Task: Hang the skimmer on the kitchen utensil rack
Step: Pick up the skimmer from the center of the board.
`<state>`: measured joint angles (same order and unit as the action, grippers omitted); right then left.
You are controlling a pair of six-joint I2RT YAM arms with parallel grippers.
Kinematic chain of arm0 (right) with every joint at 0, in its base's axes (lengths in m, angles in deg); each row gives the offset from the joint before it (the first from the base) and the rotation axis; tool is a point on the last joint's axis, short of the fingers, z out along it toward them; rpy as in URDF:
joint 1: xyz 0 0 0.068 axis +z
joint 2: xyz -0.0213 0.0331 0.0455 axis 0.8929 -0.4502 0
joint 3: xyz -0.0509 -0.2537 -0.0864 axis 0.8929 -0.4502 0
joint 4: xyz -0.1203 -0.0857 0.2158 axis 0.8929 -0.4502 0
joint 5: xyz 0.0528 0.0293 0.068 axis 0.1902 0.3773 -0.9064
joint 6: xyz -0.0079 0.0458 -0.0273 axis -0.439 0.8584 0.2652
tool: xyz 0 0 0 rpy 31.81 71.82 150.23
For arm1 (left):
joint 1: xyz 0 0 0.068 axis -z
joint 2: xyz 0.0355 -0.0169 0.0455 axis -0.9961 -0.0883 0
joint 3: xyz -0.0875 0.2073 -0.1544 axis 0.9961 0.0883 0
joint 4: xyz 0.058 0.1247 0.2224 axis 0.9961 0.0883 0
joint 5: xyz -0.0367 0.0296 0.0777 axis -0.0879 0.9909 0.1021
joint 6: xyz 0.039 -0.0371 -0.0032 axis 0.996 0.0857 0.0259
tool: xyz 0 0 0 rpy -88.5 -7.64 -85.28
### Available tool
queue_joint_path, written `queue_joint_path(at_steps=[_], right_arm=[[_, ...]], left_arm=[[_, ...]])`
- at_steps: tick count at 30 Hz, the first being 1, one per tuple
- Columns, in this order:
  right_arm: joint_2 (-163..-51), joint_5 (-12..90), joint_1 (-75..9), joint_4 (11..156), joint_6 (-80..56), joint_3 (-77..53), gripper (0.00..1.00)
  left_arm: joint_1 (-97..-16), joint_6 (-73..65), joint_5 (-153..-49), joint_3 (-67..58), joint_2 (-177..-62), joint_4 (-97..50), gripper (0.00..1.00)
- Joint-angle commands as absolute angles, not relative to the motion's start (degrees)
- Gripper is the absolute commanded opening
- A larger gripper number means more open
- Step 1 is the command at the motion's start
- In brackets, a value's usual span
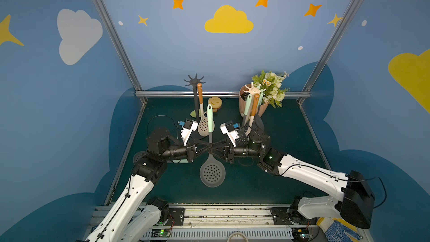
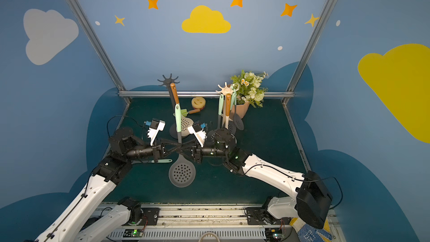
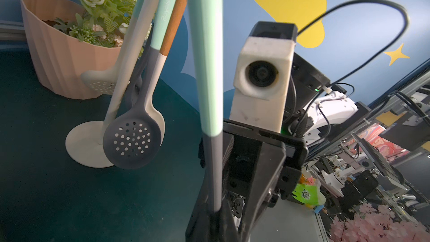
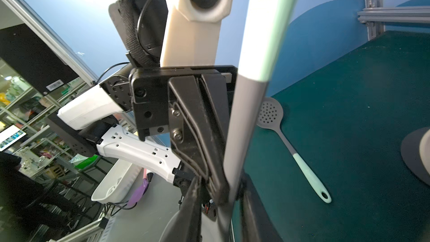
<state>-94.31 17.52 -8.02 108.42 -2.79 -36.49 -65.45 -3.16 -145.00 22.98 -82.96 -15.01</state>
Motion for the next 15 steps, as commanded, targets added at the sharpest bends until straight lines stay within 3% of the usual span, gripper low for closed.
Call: queue_joint_path(at_steps=[1, 5, 11, 15], right_arm=[[-94.88, 17.48, -7.86, 110.84, -2.53, -35.42, 0.16], [-94.90, 17.28, -7.87, 110.97, -2.73, -35.88, 0.12], [-95.66, 17.13, -7.81, 112.73, -2.09, -36.91, 0.21], [-96.02, 16.76, -7.86, 112.77, -2.26, -36.90, 0.22]], left_arm=[[-65.47, -3.78, -144.21, 22.57, -82.11, -16.86, 0.04], [-65.68, -4.11, -143.77, 22.51, -82.09, -17.22, 0.04], [-65.90, -5.32, -143.88, 22.40, -82.50, -18.51, 0.04], [-65.93, -5.51, -144.23, 22.31, -82.71, -18.51, 0.04]])
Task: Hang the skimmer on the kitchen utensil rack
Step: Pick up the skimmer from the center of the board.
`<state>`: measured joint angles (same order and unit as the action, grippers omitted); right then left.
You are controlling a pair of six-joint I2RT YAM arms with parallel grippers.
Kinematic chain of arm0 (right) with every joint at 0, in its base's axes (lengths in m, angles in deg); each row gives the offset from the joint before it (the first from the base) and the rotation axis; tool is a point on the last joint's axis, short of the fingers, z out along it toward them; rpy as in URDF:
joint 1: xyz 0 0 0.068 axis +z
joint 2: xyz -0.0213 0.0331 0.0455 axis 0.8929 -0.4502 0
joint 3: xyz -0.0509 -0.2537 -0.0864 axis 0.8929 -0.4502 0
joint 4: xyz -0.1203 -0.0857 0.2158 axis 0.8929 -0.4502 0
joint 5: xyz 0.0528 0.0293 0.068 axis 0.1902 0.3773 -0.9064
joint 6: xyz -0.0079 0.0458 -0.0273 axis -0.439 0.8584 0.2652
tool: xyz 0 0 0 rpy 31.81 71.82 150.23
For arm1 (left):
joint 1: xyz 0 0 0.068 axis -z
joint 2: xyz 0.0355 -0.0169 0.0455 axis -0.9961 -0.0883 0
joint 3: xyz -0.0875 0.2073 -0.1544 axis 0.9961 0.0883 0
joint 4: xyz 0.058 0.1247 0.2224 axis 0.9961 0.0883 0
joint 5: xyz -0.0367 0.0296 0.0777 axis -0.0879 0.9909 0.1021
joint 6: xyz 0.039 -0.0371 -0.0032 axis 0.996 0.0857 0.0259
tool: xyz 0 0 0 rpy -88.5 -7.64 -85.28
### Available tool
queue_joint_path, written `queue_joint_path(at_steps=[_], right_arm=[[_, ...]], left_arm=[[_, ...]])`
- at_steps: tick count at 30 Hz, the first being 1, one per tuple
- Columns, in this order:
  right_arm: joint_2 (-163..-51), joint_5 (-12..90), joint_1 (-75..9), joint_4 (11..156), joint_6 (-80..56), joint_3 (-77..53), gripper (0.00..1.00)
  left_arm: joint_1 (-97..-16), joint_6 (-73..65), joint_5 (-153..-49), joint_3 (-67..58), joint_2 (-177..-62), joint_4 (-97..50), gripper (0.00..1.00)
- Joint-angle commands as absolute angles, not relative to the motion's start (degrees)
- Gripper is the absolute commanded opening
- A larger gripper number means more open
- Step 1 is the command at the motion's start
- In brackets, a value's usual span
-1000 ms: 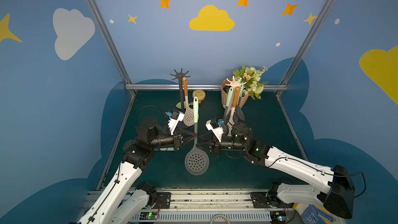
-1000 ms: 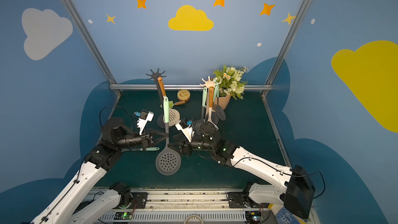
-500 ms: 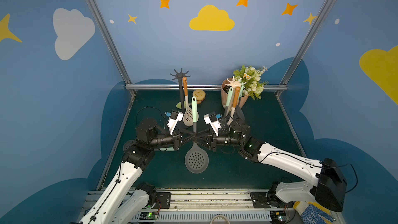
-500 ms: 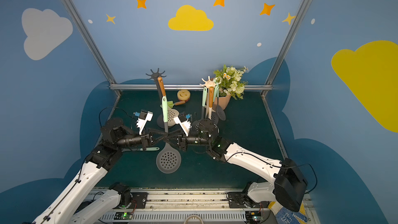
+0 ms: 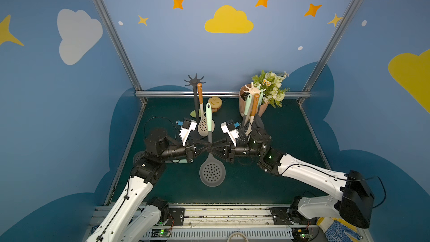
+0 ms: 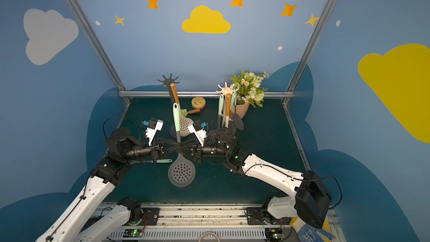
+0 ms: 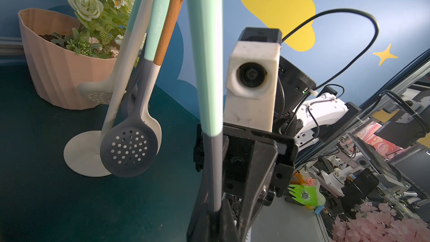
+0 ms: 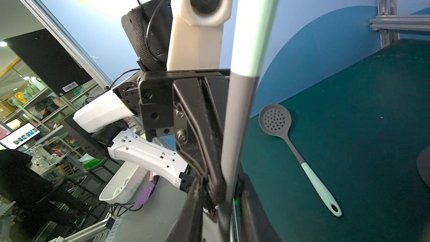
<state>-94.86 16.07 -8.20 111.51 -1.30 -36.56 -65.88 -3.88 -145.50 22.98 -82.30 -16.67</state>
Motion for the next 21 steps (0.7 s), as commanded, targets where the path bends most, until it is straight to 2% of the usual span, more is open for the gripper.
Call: queue_joint_path(at_steps=[1, 5, 7, 12, 18, 21], right_arm=[[-96.03, 16.67, -7.81, 112.77, -2.39, -36.91, 0.27], [-95.98, 16.15, -7.79, 112.44, -2.94, -37.26, 0.37], [-95.82, 16.01, -7.86, 112.21, -3.02, -37.50, 0.38], [-95.70, 16.13, -7.87, 112.47, -2.70, -37.75, 0.29], [-96.31, 16.30, -7.89, 112.78, -2.09, -37.54, 0.06], [-96.64, 16.59, -7.93, 112.29, -2.07, -37.35, 0.00]], left_arm=[[-65.91, -5.58, -144.19, 22.22, -82.67, -18.51, 0.04], [-65.94, -5.49, -144.33, 21.94, -82.71, -18.07, 0.04], [-65.91, -5.43, -144.40, 21.85, -82.82, -17.90, 0.04], [-66.02, -5.28, -144.37, 21.79, -82.88, -17.72, 0.04], [-66.03, -5.23, -144.50, 21.74, -82.89, -17.41, 0.04], [-65.96, -4.77, -143.31, 21.08, -82.88, -15.65, 0.04]])
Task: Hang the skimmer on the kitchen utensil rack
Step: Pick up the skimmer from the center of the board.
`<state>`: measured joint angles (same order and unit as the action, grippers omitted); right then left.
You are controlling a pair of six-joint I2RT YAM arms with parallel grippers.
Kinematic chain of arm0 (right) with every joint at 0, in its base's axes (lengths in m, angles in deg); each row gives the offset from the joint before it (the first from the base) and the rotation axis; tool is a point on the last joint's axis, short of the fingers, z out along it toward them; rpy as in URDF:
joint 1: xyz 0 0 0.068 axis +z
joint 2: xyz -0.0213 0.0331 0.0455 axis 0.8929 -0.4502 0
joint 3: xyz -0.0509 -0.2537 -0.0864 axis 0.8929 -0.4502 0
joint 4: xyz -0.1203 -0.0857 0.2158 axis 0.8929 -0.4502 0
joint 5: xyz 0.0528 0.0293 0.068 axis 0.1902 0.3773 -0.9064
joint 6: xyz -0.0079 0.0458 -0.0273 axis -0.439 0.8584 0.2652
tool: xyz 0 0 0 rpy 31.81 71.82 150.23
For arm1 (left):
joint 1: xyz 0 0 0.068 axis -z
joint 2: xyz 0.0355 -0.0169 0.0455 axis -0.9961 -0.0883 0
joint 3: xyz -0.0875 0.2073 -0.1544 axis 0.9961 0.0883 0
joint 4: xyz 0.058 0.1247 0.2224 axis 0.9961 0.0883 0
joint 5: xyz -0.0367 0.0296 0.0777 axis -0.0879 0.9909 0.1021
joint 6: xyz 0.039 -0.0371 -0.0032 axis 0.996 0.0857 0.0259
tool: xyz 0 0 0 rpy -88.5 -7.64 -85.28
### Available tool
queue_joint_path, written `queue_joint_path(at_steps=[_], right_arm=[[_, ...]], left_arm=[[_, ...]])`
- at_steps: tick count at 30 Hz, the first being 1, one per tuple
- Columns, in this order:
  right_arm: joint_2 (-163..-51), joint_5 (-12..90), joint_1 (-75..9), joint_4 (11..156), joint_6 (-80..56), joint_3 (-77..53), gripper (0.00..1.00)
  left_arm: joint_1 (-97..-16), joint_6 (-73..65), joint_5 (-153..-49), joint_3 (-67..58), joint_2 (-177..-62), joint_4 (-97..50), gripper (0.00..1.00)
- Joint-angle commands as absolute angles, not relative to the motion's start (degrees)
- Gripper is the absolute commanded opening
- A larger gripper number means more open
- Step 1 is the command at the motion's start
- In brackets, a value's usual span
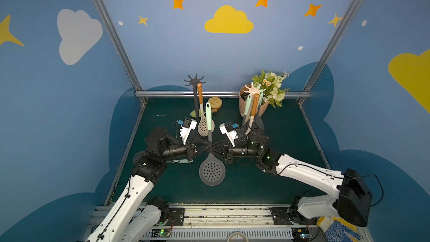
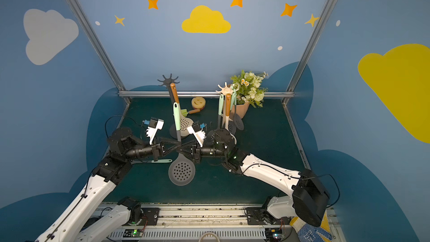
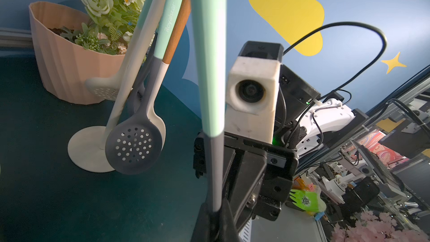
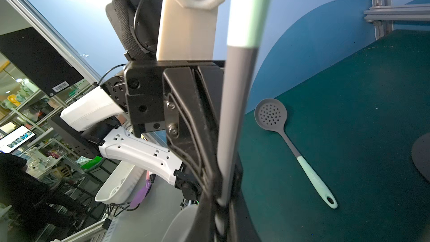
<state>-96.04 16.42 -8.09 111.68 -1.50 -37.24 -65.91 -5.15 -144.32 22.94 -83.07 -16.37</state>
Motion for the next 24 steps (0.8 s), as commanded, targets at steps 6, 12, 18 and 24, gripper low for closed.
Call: queue_joint_path(at_steps=[6, 12, 18, 24], right_arm=[[-97.08, 18.90, -7.91, 109.51, -4.03, -37.05, 0.00], [-98.88, 21.46, -7.96, 104.23, -7.20, -34.07, 0.00], [-102.88, 22.45, -8.00, 101.53, -9.00, -29.50, 0.00], [-108.09, 21.33, -8.14, 100.73, -9.69, -23.76, 0.00]], left_arm=[[-66.03, -0.45, -129.84, 15.48, -84.11, -0.93, 0.50], [-66.37, -1.10, -116.15, 12.23, -84.40, 8.14, 0.75], [-70.45, -5.43, -103.29, 12.88, -83.68, 10.29, 0.85], [-77.32, -7.46, -89.30, 13.17, -87.71, 12.60, 0.91]])
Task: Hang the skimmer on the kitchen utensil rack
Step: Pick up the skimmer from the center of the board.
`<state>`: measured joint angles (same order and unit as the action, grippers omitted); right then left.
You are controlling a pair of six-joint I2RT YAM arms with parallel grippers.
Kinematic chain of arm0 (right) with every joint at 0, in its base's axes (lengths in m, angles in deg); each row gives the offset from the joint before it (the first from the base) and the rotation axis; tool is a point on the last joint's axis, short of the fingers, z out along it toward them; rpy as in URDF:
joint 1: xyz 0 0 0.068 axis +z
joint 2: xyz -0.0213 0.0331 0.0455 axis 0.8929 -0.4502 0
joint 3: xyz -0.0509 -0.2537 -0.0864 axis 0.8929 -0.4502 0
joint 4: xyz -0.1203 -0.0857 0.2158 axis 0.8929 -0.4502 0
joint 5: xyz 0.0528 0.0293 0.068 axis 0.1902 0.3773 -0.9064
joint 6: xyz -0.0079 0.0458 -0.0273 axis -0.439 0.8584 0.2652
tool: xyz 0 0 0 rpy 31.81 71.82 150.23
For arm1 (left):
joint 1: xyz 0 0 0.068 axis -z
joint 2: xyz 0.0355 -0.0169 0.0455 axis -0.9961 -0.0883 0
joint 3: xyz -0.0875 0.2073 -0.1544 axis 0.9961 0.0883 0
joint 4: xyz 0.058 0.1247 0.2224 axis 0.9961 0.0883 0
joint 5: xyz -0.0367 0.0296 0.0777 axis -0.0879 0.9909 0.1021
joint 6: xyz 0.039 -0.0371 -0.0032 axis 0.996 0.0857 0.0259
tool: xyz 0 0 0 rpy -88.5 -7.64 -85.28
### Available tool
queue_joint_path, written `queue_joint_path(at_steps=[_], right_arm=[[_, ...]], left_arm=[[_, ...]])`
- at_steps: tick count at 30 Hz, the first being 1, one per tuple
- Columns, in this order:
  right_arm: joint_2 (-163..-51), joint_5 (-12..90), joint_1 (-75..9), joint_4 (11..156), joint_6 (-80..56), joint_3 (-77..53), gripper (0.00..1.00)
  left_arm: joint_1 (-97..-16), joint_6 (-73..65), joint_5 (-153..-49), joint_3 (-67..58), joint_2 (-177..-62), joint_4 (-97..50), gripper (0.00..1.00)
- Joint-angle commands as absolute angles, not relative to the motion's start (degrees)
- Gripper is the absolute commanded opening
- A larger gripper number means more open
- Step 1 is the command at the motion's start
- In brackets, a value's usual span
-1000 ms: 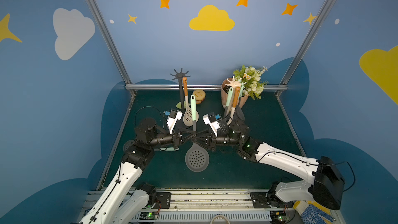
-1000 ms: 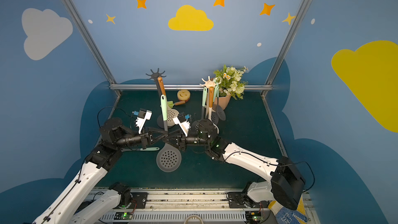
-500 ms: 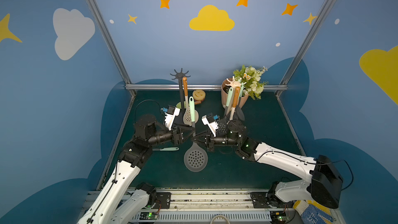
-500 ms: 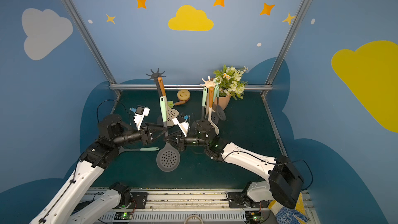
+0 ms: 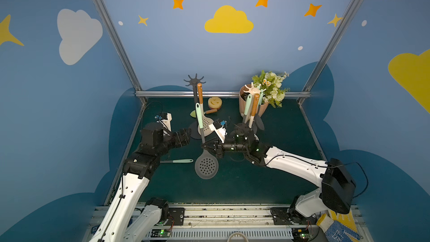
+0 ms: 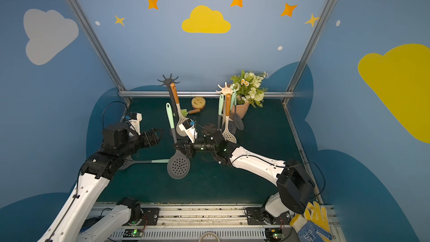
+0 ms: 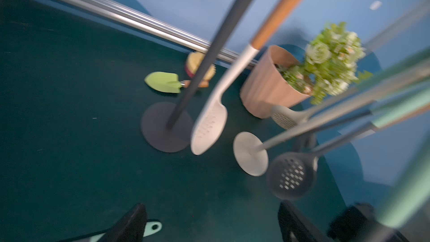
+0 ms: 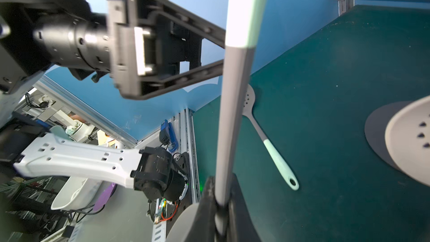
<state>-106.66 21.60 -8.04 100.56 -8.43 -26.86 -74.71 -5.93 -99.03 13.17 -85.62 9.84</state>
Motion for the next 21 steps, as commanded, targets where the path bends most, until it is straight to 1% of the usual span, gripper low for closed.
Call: queue_joint_path(at_steps=[1, 2, 3, 6, 8, 14, 21], right_arm=[[-109.08, 21.32, -8.14, 100.89, -9.65, -22.76, 0.00], [-110.16, 21.24, -8.12, 100.75, -9.61, -21.58, 0.00], [-111.00, 21.28, -8.16, 100.46, -9.60, -20.40, 0.00], [-113.54, 21.22, -8.55, 100.55, -9.31, -17.31, 0.00], [-115.41, 20.50, -9.07, 101.24, -8.54, -15.12, 0.00], [-119.70, 18.43, -10.57, 102.87, -6.84, -9.98, 0.00], [-122.08, 17.23, -12.14, 104.32, -4.40, -7.15, 0.00]], left_arm=[[-79.39, -8.09, -88.87, 13.29, -89.37, 12.87, 0.93], [-81.47, -8.42, -90.18, 13.74, -90.66, 12.60, 0.99], [-83.01, -9.30, -90.88, 14.15, -91.92, 12.39, 1.00], [-87.77, -12.06, -93.39, 15.35, -95.04, 11.75, 1.00], [-90.16, -12.40, -96.84, 15.86, -96.02, 10.37, 1.00], [-93.34, -14.04, -97.46, 16.48, -96.25, 9.41, 1.00], [-93.58, -14.03, -100.27, 17.29, -96.62, 7.93, 1.00]])
